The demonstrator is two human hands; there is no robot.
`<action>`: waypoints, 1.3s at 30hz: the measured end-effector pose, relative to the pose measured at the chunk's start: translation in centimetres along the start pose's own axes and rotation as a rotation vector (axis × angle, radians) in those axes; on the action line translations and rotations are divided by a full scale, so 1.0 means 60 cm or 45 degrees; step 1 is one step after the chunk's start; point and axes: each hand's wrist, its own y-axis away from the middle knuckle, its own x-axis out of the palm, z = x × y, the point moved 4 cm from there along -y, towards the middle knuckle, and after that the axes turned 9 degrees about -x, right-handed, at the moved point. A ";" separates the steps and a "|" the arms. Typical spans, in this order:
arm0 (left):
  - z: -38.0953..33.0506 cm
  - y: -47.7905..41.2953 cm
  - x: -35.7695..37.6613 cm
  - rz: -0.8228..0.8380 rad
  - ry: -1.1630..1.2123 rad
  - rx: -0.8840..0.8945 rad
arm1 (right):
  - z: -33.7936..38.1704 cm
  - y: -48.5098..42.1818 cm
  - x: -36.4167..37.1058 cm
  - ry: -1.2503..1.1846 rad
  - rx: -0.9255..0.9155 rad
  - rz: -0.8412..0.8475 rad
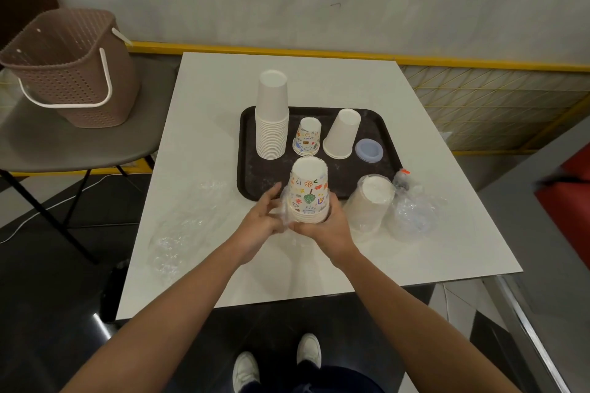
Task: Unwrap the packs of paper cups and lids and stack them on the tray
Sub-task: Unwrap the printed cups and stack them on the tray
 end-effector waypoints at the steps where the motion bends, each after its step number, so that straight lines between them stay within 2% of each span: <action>1: -0.004 0.001 0.001 0.047 0.057 0.035 | 0.000 0.001 0.002 0.007 0.004 0.020; 4: -0.003 0.007 0.011 0.145 -0.012 0.051 | -0.003 0.001 0.007 0.020 0.014 0.062; 17: 0.012 -0.008 0.004 0.188 0.010 0.031 | 0.000 -0.002 0.014 0.103 -0.006 0.181; 24: 0.028 -0.006 -0.006 0.164 -0.064 0.055 | 0.002 -0.002 0.011 0.289 -0.053 0.400; 29: 0.049 -0.011 -0.016 0.105 -0.164 -0.014 | 0.031 -0.015 0.008 0.255 -0.150 0.240; 31: 0.052 -0.011 -0.018 0.024 -0.246 -0.029 | 0.040 -0.021 0.007 0.342 -0.165 0.194; 35: 0.049 -0.011 -0.018 -0.053 -0.489 -0.040 | 0.043 -0.023 0.008 0.509 -0.150 0.233; 39: 0.035 -0.013 -0.026 -0.171 -0.776 0.034 | 0.053 -0.023 0.004 0.538 -0.171 0.223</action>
